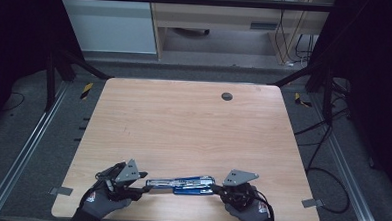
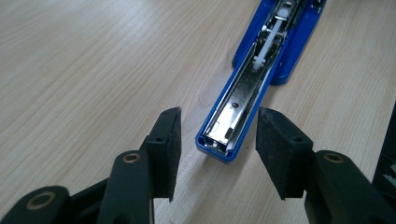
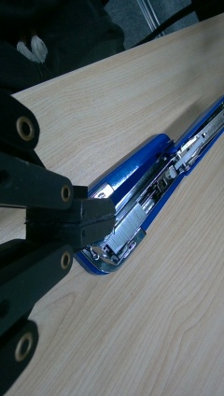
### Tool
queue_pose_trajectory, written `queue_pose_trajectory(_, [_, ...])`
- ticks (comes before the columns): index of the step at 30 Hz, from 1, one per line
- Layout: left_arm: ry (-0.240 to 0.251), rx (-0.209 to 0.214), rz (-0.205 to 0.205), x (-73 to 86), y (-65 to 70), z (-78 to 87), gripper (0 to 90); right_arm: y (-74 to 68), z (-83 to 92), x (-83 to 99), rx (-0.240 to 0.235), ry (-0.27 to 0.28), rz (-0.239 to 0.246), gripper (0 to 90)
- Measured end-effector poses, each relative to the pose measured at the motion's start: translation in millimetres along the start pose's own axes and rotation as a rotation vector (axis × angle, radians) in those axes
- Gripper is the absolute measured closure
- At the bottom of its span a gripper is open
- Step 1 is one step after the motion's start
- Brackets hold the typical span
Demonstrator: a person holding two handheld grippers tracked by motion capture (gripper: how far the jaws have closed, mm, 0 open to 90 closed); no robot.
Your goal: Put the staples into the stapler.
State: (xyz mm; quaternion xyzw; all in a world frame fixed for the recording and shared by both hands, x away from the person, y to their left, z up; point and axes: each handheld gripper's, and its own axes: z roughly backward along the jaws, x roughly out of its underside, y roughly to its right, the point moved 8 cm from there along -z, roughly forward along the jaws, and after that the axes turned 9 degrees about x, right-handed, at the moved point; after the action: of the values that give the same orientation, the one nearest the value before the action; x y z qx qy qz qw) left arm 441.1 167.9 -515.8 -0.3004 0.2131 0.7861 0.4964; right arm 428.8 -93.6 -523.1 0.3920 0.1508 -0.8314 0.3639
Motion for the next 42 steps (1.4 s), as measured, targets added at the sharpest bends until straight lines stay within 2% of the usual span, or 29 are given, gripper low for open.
queue_pose_trajectory(6, [-0.039,0.028,-0.018,2.7,0.9,-7.8,50.5,-2.0,-4.2,1.7,-0.003,-0.008,0.004,90.0])
queue_pose_trajectory(10, [-0.043,0.036,-0.010,3.4,0.3,-11.4,50.7,-2.1,-8.5,4.1,0.003,-0.021,0.006,90.0])
queue_pose_trajectory(15, [-0.075,0.047,-0.034,4.9,-0.3,-15.8,51.3,-3.1,-10.8,5.6,0.001,-0.025,0.013,90.0])
queue_pose_trajectory(23, [-0.099,0.076,-0.072,2.8,-2.7,-22.5,52.4,-1.8,-11.3,6.5,0.006,-0.029,0.012,90.0])
queue_pose_trajectory(31, [-0.104,0.111,-0.082,1.6,-4.2,-24.6,54.4,-0.9,-13.5,6.1,0.010,-0.029,0.006,90.0])
queue_pose_trajectory(42, [-0.101,0.123,-0.084,1.2,-4.7,-26.1,54.5,-0.9,-19.5,7.8,0.018,-0.039,0.005,90.0])
